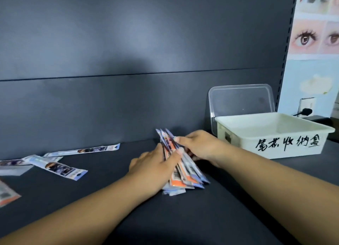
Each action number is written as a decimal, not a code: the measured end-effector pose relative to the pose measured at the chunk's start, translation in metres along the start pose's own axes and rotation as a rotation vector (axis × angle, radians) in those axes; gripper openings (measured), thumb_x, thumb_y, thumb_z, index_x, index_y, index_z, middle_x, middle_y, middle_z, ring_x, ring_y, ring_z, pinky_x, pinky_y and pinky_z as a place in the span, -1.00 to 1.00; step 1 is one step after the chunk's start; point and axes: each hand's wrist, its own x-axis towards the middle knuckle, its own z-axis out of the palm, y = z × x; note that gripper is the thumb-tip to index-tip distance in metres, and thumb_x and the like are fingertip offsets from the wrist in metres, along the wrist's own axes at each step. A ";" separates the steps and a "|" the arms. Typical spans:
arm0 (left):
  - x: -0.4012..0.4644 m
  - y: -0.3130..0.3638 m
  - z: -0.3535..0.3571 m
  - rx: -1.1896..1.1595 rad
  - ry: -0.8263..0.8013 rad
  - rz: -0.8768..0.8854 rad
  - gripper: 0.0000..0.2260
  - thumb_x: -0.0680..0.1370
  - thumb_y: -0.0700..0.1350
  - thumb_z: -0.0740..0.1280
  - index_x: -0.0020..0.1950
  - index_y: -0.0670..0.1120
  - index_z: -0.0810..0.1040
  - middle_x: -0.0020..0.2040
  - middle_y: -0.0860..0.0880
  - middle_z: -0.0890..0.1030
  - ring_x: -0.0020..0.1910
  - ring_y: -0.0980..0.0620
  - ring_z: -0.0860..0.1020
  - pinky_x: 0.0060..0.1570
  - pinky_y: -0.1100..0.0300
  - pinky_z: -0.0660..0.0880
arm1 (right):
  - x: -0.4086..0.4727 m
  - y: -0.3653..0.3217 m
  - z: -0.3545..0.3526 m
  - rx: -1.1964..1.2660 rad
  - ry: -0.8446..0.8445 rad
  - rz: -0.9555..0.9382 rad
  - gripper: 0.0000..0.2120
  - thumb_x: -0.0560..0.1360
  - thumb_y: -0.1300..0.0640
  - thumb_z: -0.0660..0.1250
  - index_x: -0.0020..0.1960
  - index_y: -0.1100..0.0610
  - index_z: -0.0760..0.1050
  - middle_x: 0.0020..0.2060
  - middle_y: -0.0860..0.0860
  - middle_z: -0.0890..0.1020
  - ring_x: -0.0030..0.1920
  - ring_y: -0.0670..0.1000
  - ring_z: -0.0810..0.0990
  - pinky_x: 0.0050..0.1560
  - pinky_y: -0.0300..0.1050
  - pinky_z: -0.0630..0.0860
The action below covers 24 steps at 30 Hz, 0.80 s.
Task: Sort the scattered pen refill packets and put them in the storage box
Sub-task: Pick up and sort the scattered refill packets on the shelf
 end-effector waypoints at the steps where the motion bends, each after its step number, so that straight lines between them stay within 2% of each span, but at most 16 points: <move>1: 0.001 0.000 0.001 0.004 -0.009 0.011 -0.53 0.55 0.22 -0.08 0.37 0.07 0.26 0.40 0.00 0.40 0.41 -0.05 0.27 0.27 0.11 0.14 | 0.002 0.002 0.001 -0.070 0.025 -0.026 -0.64 0.52 0.02 0.24 -0.28 0.28 0.52 -0.45 0.06 0.52 -0.38 0.00 0.48 -0.25 -0.21 0.44; 3: 0.002 0.000 0.003 0.025 -0.019 0.047 -0.52 0.55 0.22 -0.10 0.38 0.08 0.27 0.38 0.01 0.42 0.39 -0.06 0.29 0.28 0.08 0.16 | 0.004 0.003 0.002 -0.148 0.055 -0.058 -0.64 0.49 -0.01 0.27 -0.09 0.31 0.59 -0.28 0.14 0.58 -0.24 0.06 0.48 -0.10 -0.10 0.46; 6: 0.006 -0.002 0.006 -0.088 -0.027 0.065 -0.50 0.52 0.26 -0.04 0.38 0.09 0.30 0.37 0.03 0.44 0.38 -0.05 0.33 0.35 0.04 0.20 | 0.003 0.002 -0.001 -0.199 0.086 -0.061 -0.65 0.47 -0.04 0.30 -0.03 0.27 0.60 -0.17 0.15 0.64 -0.14 0.07 0.56 0.03 -0.07 0.50; 11: 0.008 -0.009 0.011 -0.483 -0.022 0.071 -0.23 0.19 0.46 0.05 0.34 0.18 0.38 0.35 0.12 0.46 0.36 0.07 0.38 0.39 0.03 0.24 | 0.008 0.003 -0.012 -0.475 0.141 0.000 -0.53 0.47 -0.14 0.25 0.04 0.26 0.57 0.02 0.20 0.63 0.05 0.16 0.58 0.04 -0.08 0.47; 13: 0.007 -0.012 0.009 -0.576 -0.025 0.072 -0.29 0.27 0.41 0.13 0.34 0.11 0.41 0.34 0.13 0.47 0.35 0.12 0.39 0.41 0.06 0.22 | 0.010 0.003 -0.015 -0.537 0.137 0.023 -0.53 0.47 -0.16 0.24 0.05 0.24 0.57 0.01 0.17 0.62 0.03 0.15 0.57 -0.07 -0.13 0.43; 15: 0.004 -0.011 0.005 -0.632 -0.004 0.082 -0.56 0.48 0.22 0.17 0.28 0.06 0.48 0.24 0.16 0.52 0.27 0.14 0.43 0.37 0.17 0.23 | 0.011 0.004 -0.016 -0.564 0.136 0.035 -0.52 0.46 -0.18 0.25 0.05 0.24 0.57 -0.04 0.16 0.62 -0.06 0.14 0.56 -0.11 -0.15 0.41; 17: 0.000 -0.008 -0.001 -0.621 0.045 0.061 -0.71 0.58 0.04 0.11 0.20 0.04 0.53 0.11 0.16 0.53 0.18 0.16 0.45 0.20 0.29 0.27 | 0.011 0.004 -0.017 -0.566 0.139 0.033 -0.52 0.45 -0.18 0.25 0.03 0.24 0.57 -0.13 0.15 0.59 -0.18 0.13 0.52 -0.16 -0.14 0.43; 20: -0.006 -0.005 -0.002 -0.523 0.049 0.070 -0.73 0.60 0.02 0.07 0.04 0.06 0.57 0.00 0.11 0.57 0.07 0.14 0.49 -0.05 0.33 0.33 | 0.008 0.002 -0.016 -0.626 0.150 0.016 -0.53 0.46 -0.19 0.23 0.02 0.22 0.55 -0.15 0.13 0.55 -0.18 0.11 0.48 -0.31 -0.17 0.35; 24: -0.013 -0.007 -0.010 -0.483 0.078 0.057 -0.68 0.60 0.03 0.08 0.18 -0.03 0.55 0.04 0.12 0.52 0.11 0.17 0.44 -0.13 0.42 0.31 | -0.002 -0.004 -0.016 -0.682 0.169 -0.032 -0.54 0.48 -0.19 0.20 0.01 0.20 0.56 -0.07 0.13 0.59 -0.10 0.13 0.50 -0.17 -0.17 0.35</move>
